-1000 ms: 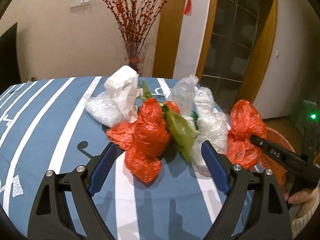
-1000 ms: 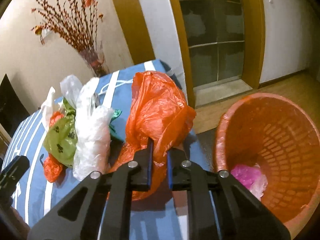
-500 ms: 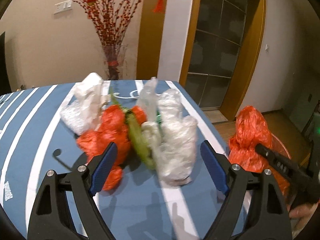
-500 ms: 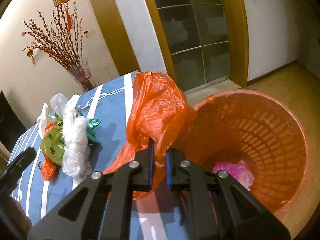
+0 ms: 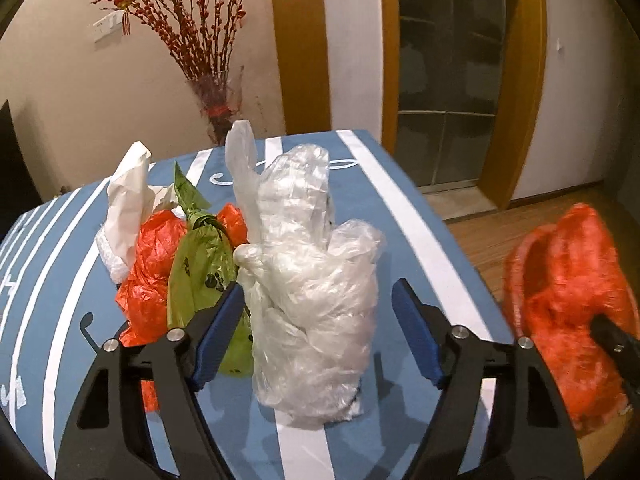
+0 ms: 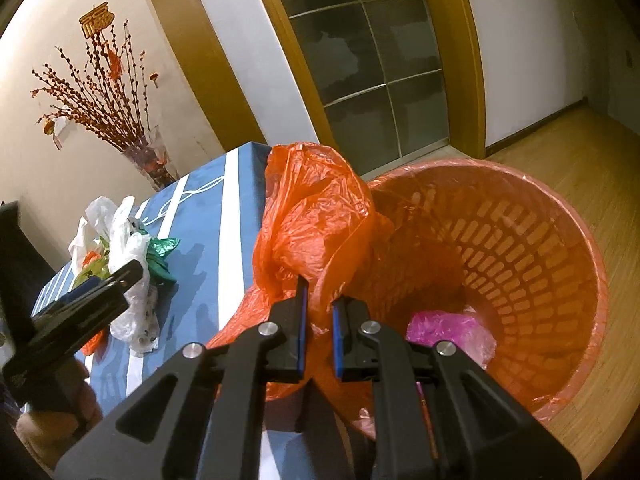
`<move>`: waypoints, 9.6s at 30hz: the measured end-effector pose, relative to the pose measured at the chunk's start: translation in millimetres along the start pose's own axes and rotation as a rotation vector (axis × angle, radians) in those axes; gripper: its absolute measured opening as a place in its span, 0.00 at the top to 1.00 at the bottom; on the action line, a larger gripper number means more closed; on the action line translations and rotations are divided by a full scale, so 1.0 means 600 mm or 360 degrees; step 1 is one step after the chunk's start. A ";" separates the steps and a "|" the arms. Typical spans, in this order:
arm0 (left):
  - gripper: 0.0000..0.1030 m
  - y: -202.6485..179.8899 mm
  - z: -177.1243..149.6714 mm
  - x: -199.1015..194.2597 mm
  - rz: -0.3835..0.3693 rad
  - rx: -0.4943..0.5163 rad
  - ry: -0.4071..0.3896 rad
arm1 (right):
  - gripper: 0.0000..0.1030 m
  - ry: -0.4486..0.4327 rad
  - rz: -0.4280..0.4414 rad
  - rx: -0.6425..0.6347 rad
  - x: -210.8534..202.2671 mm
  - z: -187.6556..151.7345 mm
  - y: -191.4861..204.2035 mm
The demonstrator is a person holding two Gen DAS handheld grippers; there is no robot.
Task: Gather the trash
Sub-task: 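Grasp a red-orange bag with the right tool while the left tool grasps a clear bag, then move both held bags over the orange basket and open both tools to release, then grasp the white paw-print bag with the right tool while the left tool grasps a red bag, then carry the paw-print bag and red bag over the orange basket with both tools, then open both tools over the basket to drop the bags, then return to table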
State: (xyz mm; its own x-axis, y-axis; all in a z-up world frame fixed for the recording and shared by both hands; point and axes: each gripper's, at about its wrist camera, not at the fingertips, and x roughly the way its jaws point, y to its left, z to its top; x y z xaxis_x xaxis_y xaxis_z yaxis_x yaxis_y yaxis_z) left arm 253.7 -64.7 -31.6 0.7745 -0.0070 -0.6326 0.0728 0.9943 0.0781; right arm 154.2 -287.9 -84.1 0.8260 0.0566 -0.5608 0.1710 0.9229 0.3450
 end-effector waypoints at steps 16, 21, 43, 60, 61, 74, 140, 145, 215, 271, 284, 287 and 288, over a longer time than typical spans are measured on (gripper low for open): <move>0.63 -0.018 0.002 -0.018 -0.0214 0.0022 -0.0043 | 0.89 -0.0059 0.0020 0.0021 -0.027 0.001 -0.007; 0.63 -0.030 -0.005 -0.058 -0.0319 0.0040 -0.0095 | 0.89 -0.0108 -0.0001 0.0012 -0.049 0.004 -0.009; 0.63 -0.168 -0.003 -0.135 -0.0779 0.0205 -0.0125 | 0.89 -0.0320 -0.0332 0.0048 -0.154 0.021 -0.110; 0.63 -0.249 -0.005 -0.110 -0.0955 0.0288 -0.0047 | 0.89 -0.0326 -0.0415 0.0091 -0.143 0.035 -0.158; 0.63 -0.251 -0.006 -0.108 -0.0958 0.0288 -0.0038 | 0.89 -0.0323 -0.0416 0.0091 -0.140 0.036 -0.160; 0.49 -0.264 -0.015 -0.076 -0.0922 0.0301 0.0060 | 0.70 -0.0248 -0.0386 0.0145 -0.098 0.047 -0.172; 0.24 0.331 -0.076 -0.059 -0.0072 -0.0350 -0.0070 | 0.79 0.0289 0.0139 -0.0444 0.165 -0.035 0.340; 0.24 0.331 -0.074 -0.053 -0.0105 -0.0355 -0.0053 | 0.88 0.0299 0.0135 -0.0460 0.170 -0.035 0.342; 0.59 0.068 0.012 -0.175 -0.0623 -0.0062 -0.0153 | 0.91 -0.0124 0.0015 -0.0262 -0.118 -0.012 0.137; 0.21 -0.191 -0.016 -0.075 -0.0765 0.0227 0.0093 | 0.45 -0.0134 -0.0359 0.0091 -0.084 0.023 -0.158; 0.20 -0.070 -0.013 -0.104 -0.0623 0.0136 -0.0003 | 0.45 -0.0133 -0.0269 -0.0032 -0.093 0.023 -0.067; 0.20 -0.032 -0.012 -0.111 -0.0582 0.0089 -0.0031 | 0.45 -0.0117 -0.0223 -0.0089 -0.088 0.022 -0.029; 0.20 -0.016 -0.011 -0.113 -0.0567 0.0069 -0.0041 | 0.45 -0.0111 -0.0209 -0.0108 -0.085 0.021 -0.017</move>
State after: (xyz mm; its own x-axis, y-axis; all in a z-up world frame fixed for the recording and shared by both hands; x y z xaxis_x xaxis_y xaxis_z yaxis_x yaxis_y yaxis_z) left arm 196.4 -73.3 5.2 0.7114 -0.3555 -0.6063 0.3673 0.9235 -0.1105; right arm 117.0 -305.0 -49.7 0.8347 -0.0909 -0.5432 0.2455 0.9443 0.2193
